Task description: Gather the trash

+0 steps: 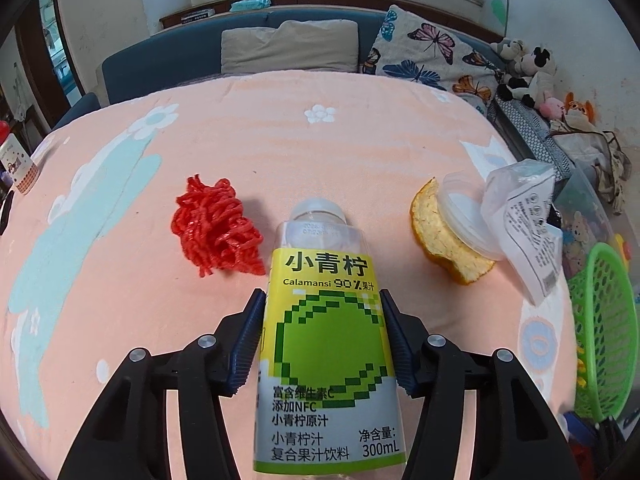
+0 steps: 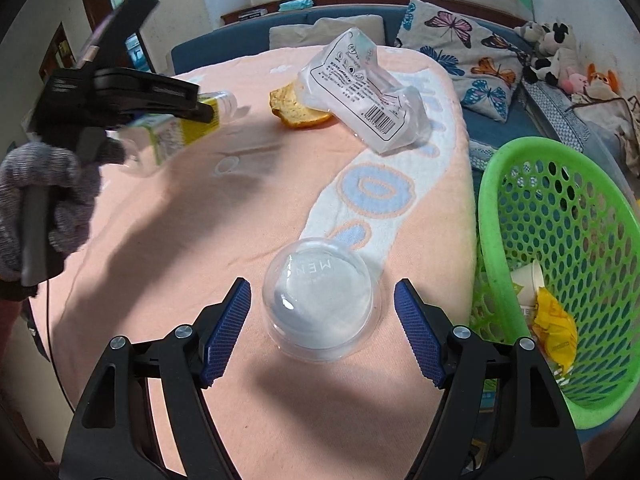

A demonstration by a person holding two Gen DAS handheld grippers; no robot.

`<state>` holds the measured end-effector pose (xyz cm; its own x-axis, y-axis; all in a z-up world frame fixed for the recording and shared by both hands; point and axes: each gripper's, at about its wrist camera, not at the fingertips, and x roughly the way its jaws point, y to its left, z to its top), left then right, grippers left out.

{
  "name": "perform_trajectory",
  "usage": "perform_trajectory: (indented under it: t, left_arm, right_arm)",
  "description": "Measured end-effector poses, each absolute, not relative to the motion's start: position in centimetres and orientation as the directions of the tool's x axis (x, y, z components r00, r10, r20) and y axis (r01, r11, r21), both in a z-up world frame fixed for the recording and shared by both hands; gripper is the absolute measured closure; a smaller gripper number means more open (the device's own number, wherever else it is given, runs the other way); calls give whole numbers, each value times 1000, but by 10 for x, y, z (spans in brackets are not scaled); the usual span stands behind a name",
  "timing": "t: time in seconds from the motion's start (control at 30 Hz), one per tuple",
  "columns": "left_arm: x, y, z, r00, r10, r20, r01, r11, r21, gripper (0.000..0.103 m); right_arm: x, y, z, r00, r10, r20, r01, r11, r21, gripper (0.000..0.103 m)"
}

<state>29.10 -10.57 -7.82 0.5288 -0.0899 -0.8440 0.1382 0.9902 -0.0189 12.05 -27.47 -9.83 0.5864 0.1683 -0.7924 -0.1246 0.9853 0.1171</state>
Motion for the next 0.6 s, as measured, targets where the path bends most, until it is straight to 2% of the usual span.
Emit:
perform_trajectory:
  t: [0.2, 0.6]
  left_arm:
    - [275, -97, -68, 546, -110, -830, 152, 988, -31, 49]
    - [242, -89, -43, 578, -194, -793, 204, 975, -89, 49]
  right_arm:
    - [124, -270, -105, 578, 152, -802, -117, 988, 103, 41]
    - [107, -268, -88, 626, 160, -763, -132, 986, 99, 42]
